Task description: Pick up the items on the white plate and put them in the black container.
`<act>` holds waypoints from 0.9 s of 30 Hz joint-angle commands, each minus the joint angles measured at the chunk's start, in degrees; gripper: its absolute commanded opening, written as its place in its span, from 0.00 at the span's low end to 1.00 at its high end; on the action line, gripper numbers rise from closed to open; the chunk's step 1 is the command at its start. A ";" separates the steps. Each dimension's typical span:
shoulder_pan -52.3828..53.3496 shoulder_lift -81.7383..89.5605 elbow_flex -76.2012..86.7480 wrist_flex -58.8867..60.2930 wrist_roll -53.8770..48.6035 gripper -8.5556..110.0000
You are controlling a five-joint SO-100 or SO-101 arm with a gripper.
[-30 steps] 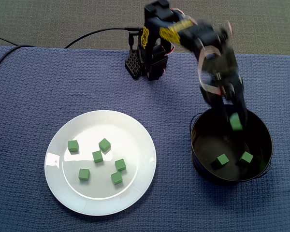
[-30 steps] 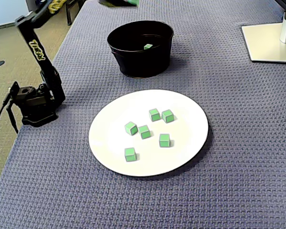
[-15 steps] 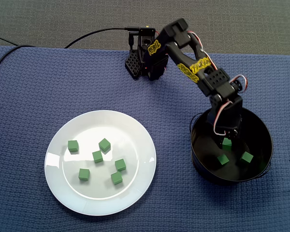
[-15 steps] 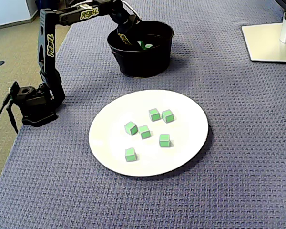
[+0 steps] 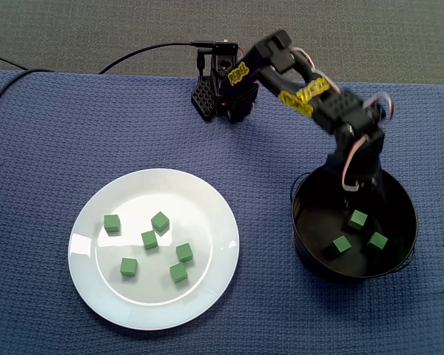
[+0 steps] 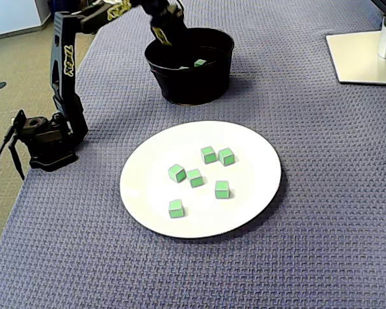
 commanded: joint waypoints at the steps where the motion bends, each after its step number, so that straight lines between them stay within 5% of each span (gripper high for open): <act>1: 5.98 11.51 -9.14 9.49 -1.67 0.27; 11: 41.13 29.71 -2.64 19.51 -7.82 0.28; 17: 61.52 28.04 18.90 4.48 -13.71 0.27; 21: 65.65 23.73 29.36 -7.03 -16.61 0.27; 27: 65.13 16.00 30.59 -8.17 -19.34 0.29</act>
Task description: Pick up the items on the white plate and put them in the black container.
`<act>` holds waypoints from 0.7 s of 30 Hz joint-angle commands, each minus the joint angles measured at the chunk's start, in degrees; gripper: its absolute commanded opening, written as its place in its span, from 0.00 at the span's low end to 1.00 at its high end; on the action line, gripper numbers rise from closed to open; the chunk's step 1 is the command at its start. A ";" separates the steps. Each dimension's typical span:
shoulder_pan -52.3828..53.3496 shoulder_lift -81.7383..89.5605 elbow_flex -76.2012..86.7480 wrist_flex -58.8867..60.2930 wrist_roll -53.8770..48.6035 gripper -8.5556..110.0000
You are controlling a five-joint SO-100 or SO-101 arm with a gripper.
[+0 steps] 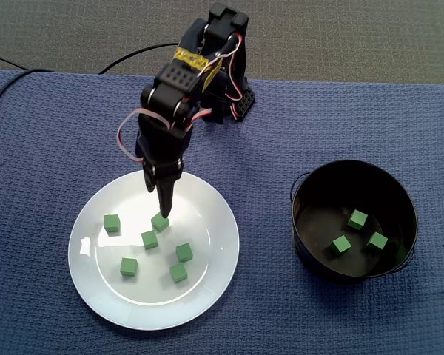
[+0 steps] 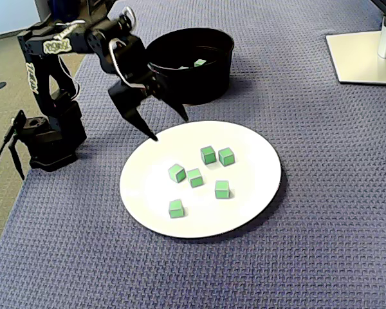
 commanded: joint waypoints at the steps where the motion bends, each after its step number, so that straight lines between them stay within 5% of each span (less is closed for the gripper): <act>1: 0.26 -3.16 0.26 -1.85 -2.81 0.29; 21: 4.75 -14.85 4.92 -12.48 -23.12 0.29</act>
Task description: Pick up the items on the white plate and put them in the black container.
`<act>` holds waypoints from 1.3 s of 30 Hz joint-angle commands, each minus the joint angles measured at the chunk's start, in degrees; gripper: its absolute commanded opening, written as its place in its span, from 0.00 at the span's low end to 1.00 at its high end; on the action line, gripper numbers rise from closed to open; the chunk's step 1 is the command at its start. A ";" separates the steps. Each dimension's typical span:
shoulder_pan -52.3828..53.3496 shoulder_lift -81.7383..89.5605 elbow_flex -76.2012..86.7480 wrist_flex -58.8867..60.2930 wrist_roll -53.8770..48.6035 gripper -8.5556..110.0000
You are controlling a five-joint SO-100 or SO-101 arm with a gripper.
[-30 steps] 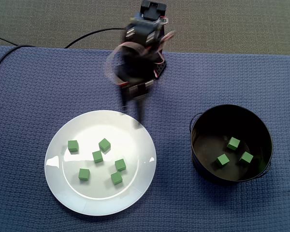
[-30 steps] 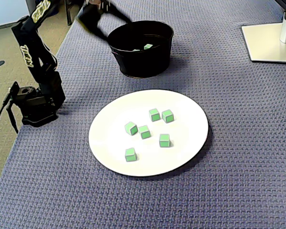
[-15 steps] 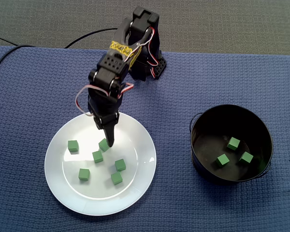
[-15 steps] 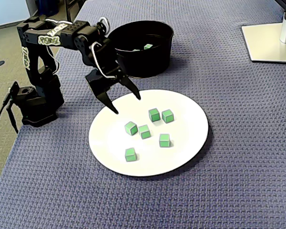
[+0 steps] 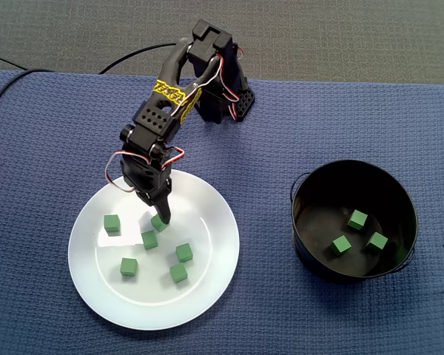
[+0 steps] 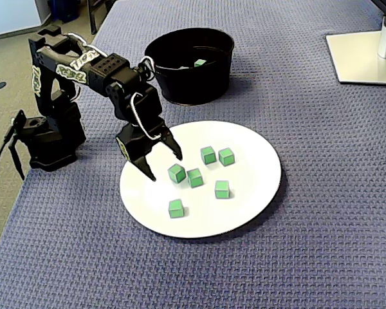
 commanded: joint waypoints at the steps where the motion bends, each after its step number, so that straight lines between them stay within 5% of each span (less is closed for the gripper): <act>1: 0.35 -0.26 0.18 -3.87 -1.41 0.29; 18: -4.57 -4.39 1.93 -10.28 0.70 0.28; 26: -5.27 -5.27 1.67 -10.46 1.41 0.08; 39: 0.70 9.49 -6.42 -5.54 12.04 0.07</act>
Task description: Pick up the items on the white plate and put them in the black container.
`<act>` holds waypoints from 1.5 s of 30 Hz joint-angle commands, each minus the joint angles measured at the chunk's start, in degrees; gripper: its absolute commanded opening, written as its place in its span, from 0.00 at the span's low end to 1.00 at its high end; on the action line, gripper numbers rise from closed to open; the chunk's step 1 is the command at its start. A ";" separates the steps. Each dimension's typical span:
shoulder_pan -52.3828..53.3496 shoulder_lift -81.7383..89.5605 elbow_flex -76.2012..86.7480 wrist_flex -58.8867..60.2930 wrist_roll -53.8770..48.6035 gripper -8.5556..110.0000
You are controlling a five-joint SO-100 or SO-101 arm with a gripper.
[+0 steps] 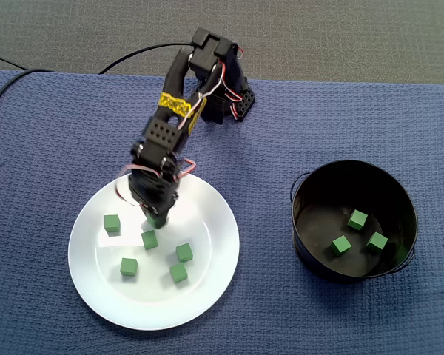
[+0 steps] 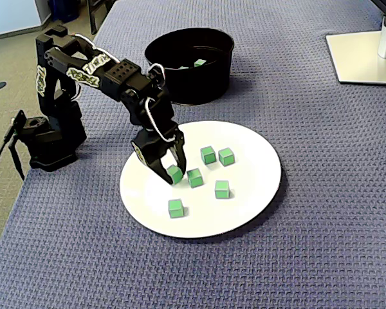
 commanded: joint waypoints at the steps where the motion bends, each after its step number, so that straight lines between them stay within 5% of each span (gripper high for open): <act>1: 4.31 13.71 -9.05 3.52 7.56 0.07; 8: -3.60 31.20 -22.94 4.22 23.91 0.07; 19: -53.44 36.30 -24.17 -5.01 37.18 0.07; 24: -66.45 27.25 -21.36 -3.78 39.29 0.07; 42: -67.50 0.35 -7.65 -10.11 38.76 0.07; 45: -67.59 0.53 -8.00 -9.84 38.23 0.23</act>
